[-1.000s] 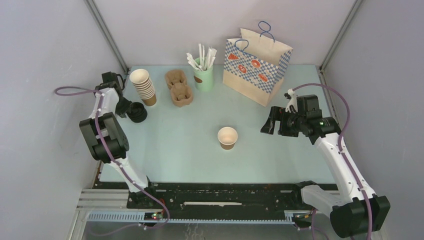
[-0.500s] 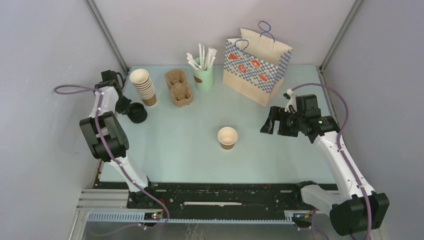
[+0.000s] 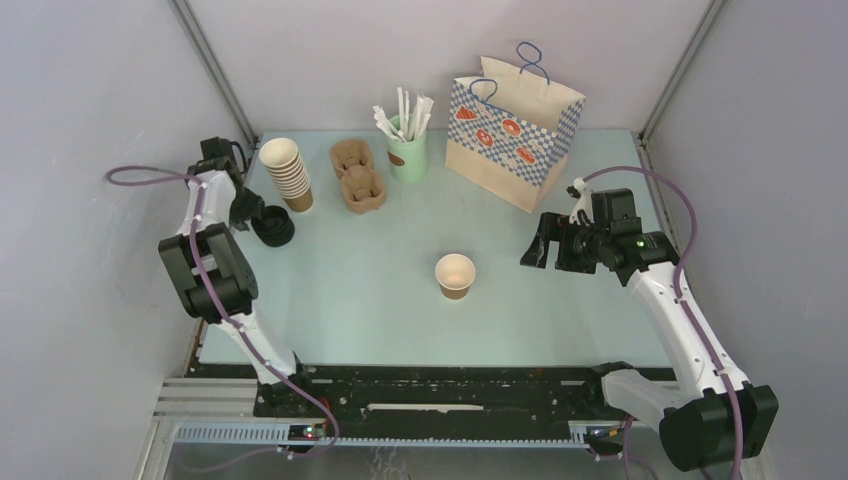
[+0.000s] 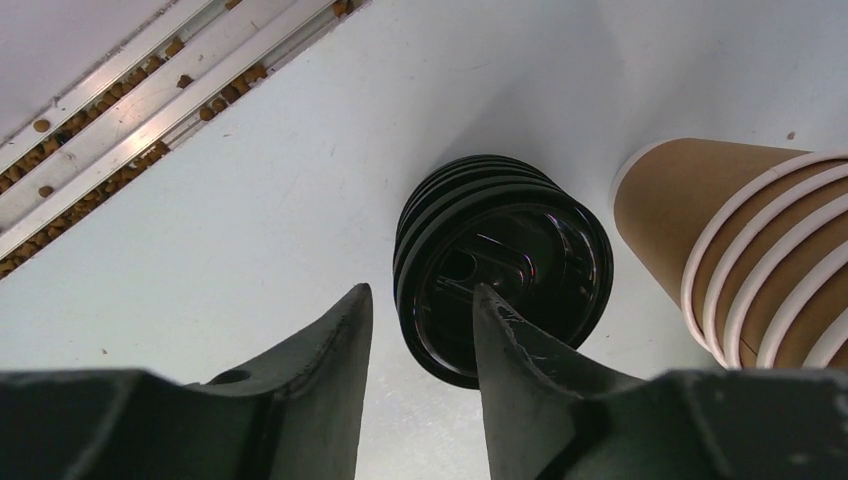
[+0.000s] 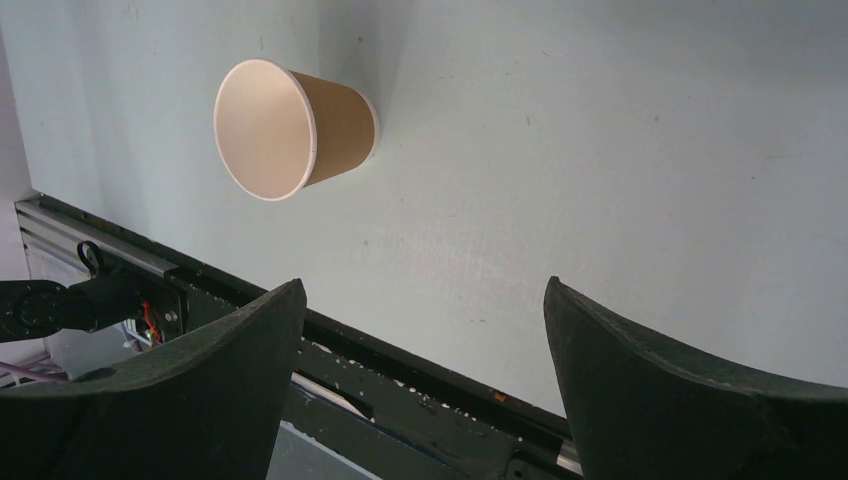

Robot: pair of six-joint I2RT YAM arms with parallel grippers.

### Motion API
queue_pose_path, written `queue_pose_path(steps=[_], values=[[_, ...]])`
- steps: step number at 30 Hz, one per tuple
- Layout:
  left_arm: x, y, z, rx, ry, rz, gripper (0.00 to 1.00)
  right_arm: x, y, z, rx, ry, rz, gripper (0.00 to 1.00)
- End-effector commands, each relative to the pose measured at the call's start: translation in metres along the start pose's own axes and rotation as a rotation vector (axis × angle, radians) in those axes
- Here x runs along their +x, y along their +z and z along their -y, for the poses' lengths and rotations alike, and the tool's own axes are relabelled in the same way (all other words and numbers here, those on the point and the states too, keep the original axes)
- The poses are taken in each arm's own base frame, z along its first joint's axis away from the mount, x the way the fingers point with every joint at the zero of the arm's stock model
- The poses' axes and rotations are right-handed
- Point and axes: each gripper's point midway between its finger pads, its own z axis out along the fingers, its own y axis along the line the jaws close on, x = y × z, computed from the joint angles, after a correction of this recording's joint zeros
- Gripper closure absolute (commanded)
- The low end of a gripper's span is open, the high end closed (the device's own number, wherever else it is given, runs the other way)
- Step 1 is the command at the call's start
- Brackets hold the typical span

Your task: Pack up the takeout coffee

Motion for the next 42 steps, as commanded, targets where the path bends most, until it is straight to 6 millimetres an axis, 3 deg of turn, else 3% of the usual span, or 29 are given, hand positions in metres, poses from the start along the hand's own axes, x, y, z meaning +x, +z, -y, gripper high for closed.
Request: queue_pose_path(steps=[1,11,36,42], values=[[-0.005,0.001,0.004,0.003,-0.001,0.004,0.53,-0.009,-0.002,-0.002,-0.012,-0.027,0.039,0.02],[-0.001,0.009,0.005,-0.003,0.001,-0.011,0.65,-0.008,-0.001,0.000,-0.008,-0.026,0.038,0.03],[0.008,0.019,0.003,-0.012,-0.003,-0.041,0.66,-0.008,0.000,-0.001,-0.011,-0.023,0.032,0.02],[0.005,0.017,0.004,-0.009,-0.004,-0.033,0.71,-0.008,0.001,-0.001,-0.014,-0.022,0.032,0.02]])
